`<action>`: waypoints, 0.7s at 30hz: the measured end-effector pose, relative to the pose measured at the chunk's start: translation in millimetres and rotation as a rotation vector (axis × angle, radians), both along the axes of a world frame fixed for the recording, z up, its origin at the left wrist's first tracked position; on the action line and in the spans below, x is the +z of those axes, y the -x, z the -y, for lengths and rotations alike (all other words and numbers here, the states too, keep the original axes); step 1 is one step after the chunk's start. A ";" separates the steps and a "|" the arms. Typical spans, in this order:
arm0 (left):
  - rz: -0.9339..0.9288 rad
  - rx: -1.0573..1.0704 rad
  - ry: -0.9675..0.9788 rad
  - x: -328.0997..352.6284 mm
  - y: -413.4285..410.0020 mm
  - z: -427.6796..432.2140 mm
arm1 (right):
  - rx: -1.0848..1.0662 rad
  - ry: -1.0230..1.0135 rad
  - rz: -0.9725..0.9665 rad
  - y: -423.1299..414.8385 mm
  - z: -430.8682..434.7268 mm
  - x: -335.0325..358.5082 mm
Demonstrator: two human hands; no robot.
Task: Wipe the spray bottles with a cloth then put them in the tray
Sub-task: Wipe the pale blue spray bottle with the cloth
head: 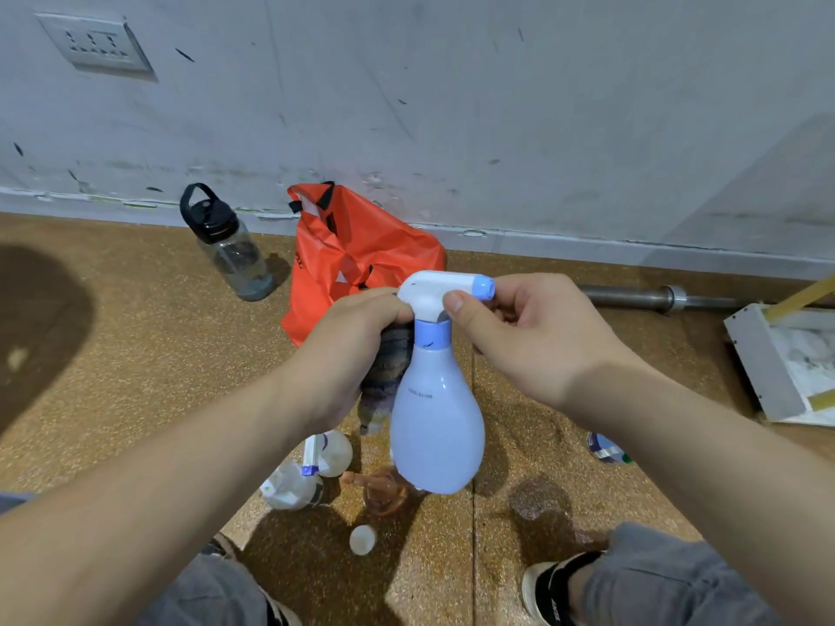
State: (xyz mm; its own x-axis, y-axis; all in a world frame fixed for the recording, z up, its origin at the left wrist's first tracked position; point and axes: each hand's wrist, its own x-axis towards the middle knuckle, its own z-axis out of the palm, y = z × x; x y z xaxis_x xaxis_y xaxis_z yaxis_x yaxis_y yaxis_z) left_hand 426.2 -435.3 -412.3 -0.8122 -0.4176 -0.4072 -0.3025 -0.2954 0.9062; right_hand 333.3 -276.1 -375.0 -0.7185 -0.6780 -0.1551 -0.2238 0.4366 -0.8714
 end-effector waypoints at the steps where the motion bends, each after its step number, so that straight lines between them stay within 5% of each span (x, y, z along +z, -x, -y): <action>1: 0.003 0.017 -0.004 -1.2 0.5 -2.5 | -0.037 -0.010 0.006 1.3 0.5 -1.8; 4: 0.027 0.074 0.024 -7.9 -1.1 -19.5 | -0.123 -0.082 -0.017 3.7 2.6 -9.0; 8: -0.052 -0.075 0.399 -8.9 -23.6 -59.4 | -0.203 -0.099 -0.034 2.7 6.1 -17.6; 10: -0.047 -0.174 0.437 -8.7 -28.7 -67.5 | -0.228 -0.091 -0.051 2.7 7.5 -17.2; 13: 0.006 -0.128 0.246 -19.0 -24.9 -57.4 | -0.250 -0.046 -0.101 5.2 6.9 -12.7; 18: 0.257 0.066 -0.390 -52.2 -24.8 -44.7 | -0.280 0.068 -0.123 3.5 6.0 -5.9; 21: 0.290 0.052 -0.554 -48.7 -23.6 -50.4 | -0.303 0.162 -0.117 4.1 5.1 -2.9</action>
